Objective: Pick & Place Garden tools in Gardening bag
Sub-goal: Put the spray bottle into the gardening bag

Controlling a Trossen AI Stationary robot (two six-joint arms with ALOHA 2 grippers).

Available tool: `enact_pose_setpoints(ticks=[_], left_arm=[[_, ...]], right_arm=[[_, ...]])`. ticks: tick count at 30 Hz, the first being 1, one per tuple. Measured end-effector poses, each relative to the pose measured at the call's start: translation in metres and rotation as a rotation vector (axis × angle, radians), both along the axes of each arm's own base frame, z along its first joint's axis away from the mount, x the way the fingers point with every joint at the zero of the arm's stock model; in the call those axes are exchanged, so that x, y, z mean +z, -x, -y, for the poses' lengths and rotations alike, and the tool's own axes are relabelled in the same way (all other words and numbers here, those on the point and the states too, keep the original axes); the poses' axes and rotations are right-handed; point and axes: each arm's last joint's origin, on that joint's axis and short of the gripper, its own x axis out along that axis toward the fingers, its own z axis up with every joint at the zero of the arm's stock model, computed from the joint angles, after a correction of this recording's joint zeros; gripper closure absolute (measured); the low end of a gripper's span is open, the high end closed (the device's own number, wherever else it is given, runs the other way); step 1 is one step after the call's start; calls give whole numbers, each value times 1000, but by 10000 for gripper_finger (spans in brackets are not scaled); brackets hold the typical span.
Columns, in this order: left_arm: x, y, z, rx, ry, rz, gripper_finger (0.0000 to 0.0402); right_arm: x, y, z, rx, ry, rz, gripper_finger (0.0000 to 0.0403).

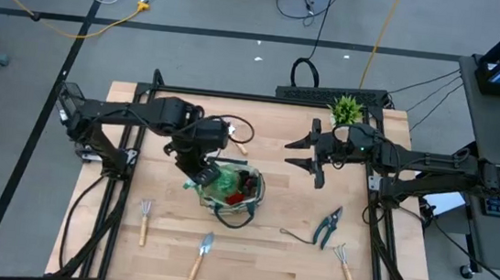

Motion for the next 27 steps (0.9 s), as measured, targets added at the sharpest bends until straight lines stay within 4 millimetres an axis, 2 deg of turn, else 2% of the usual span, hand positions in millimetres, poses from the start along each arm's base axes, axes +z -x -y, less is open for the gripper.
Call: enact_pose_setpoints(ticks=[4, 7, 15, 27], left_arm=[[-10, -17, 1, -56, 20, -11, 349], [-16, -23, 1, -91, 45, -15, 349], [-9, -16, 1, -47, 51, -12, 349], [-9, -16, 1, -45, 70, -13, 349]], right_arm=[[0, 0, 0, 1, -3, -4, 232], [-1, 0, 0, 3, -5, -14, 232], [-3, 0, 0, 1, -30, -29, 232], [-3, 0, 0, 2, -38, -30, 232]])
